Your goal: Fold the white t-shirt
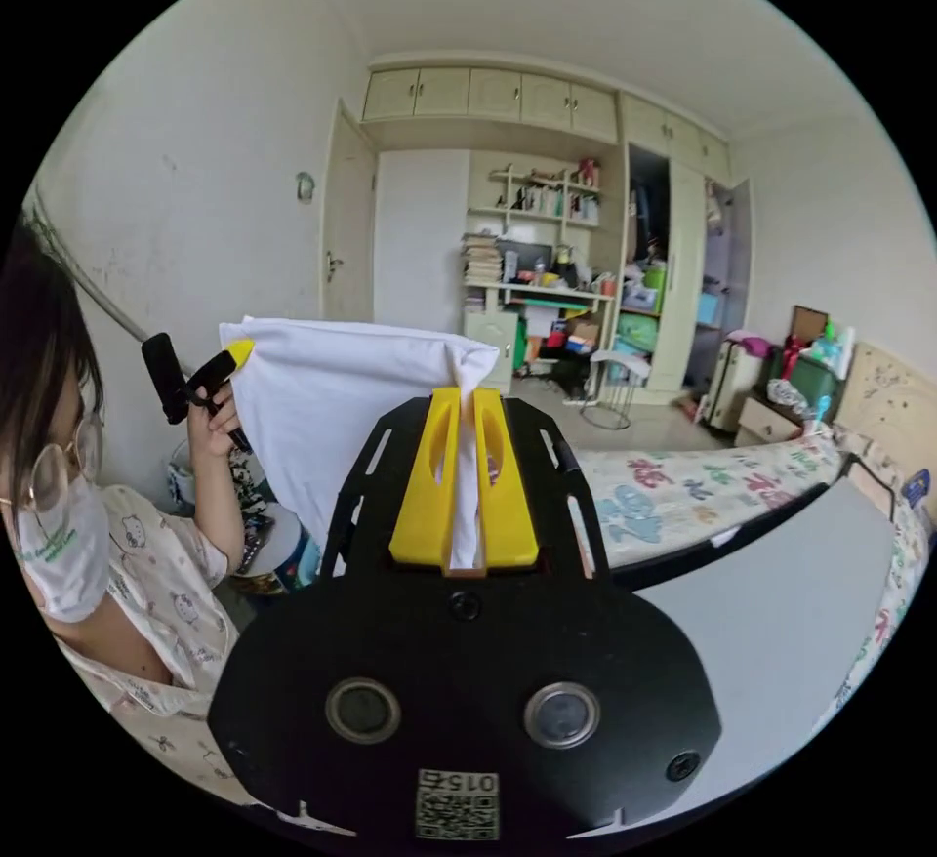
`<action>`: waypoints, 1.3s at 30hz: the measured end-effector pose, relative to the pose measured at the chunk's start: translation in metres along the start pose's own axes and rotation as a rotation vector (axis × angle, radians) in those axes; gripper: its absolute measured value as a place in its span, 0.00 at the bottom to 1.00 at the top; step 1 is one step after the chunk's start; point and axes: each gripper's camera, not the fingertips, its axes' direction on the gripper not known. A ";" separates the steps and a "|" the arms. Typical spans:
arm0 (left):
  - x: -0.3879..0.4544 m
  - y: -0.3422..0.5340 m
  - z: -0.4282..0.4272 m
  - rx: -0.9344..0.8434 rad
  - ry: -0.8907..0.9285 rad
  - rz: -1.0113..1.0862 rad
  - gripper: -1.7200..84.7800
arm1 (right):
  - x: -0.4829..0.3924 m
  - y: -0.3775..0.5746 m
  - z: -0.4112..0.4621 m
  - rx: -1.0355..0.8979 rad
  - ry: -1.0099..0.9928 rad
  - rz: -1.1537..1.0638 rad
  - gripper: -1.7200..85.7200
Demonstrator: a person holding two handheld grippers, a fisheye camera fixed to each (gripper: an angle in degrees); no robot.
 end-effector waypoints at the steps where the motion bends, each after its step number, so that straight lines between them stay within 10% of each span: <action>1: -0.005 0.021 -0.007 -0.024 -0.038 -0.026 0.03 | -0.009 0.010 0.030 -0.030 -0.037 0.007 0.04; 18: -0.228 0.286 0.084 -0.422 -0.788 -0.622 0.14 | -0.056 0.069 0.499 -0.487 -0.030 0.246 0.08; 30: -0.144 0.296 0.261 -0.324 -0.144 -0.266 0.07 | 0.004 0.130 0.127 -0.104 0.283 0.165 0.02; 39: -0.007 0.296 0.385 -0.409 0.665 -0.041 0.02 | -0.006 0.124 -0.142 -0.075 1.552 0.219 0.03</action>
